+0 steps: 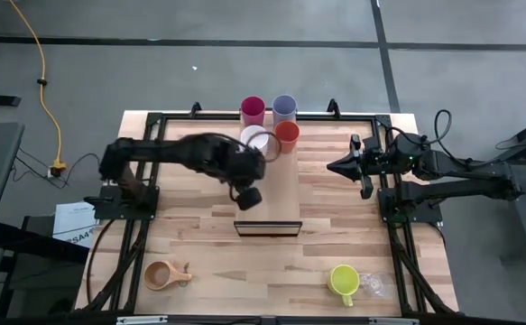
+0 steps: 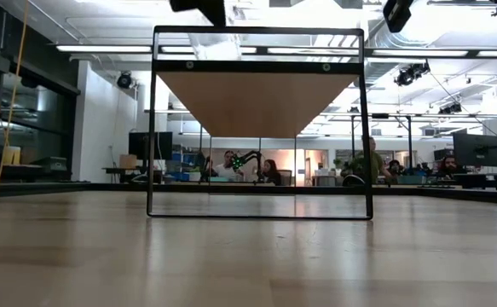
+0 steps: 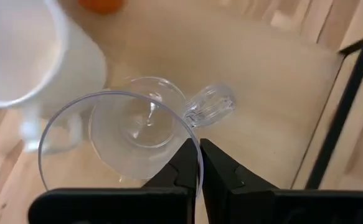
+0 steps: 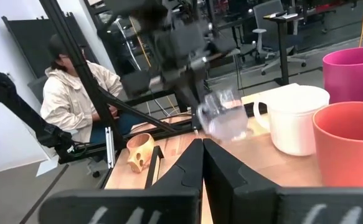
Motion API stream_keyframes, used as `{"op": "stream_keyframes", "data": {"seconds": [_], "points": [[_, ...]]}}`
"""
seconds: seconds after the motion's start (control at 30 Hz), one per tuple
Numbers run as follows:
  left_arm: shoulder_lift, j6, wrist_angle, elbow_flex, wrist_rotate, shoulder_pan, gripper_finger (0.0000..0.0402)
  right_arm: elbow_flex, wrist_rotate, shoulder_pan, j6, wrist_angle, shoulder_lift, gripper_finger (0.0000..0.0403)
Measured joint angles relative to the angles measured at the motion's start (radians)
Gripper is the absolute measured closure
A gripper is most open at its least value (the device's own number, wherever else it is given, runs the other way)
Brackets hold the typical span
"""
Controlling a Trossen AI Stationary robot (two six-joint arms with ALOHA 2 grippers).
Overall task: Stack small to large cups/mugs on shelf
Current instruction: Put the top transparent mug on the shelf
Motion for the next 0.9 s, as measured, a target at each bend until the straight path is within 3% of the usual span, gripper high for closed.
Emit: {"op": "stream_keyframes", "data": {"seconds": [0.17, 0.57, 0.9], "points": [[0.059, 0.017, -0.001, 0.002, 0.012, -0.001, 0.0401, 0.0, 0.0, 0.0, 0.002, -0.006, 0.0, 0.0403], [0.061, 0.099, 0.004, 0.002, 0.033, -0.001, 0.0397, 0.0, 0.0, 0.0, 0.0, -0.006, 0.0, 0.0403], [0.061, 0.122, -0.017, 0.002, 0.014, 0.0, 0.0354, 0.0, 0.0, 0.0, 0.018, -0.006, 0.0, 0.0403]]}}
